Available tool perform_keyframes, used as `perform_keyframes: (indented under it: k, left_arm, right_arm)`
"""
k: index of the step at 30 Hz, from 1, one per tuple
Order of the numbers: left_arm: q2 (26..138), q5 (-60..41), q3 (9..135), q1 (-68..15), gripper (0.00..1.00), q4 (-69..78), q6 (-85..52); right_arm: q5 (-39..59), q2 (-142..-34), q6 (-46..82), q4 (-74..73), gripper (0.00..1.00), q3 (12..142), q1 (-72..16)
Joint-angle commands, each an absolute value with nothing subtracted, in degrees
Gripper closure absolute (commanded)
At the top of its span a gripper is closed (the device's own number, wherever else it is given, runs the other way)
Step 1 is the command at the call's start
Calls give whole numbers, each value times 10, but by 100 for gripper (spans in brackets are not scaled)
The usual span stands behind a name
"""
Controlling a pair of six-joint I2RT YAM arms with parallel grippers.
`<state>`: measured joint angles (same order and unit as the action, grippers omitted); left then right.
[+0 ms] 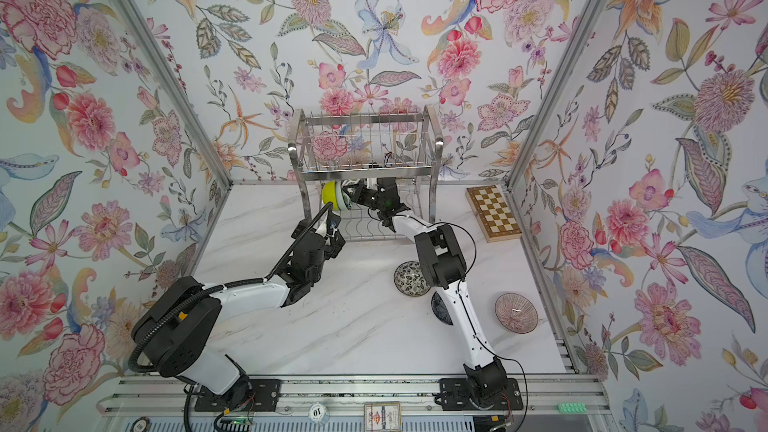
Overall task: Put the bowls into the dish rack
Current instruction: 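Press the leaf-patterned bowl against the pale green bowl with the right gripper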
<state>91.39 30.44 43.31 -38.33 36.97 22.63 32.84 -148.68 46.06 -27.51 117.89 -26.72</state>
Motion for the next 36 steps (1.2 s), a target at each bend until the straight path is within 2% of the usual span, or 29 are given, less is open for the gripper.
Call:
perform_keyframes:
  k: [1,18,36]
  left_arm:
    - [901,322,456,-388,1,355,213]
    - [865,342,499,-388,1,253,108]
    - [838,353,472,-391,1,241,87]
  right_arm:
    - [323,-1464,417,-180,100,1189,-262]
    - [316,-1467,286,26,96,1270,-255]
    - [304,-1477,215,122,87,1313,-248]
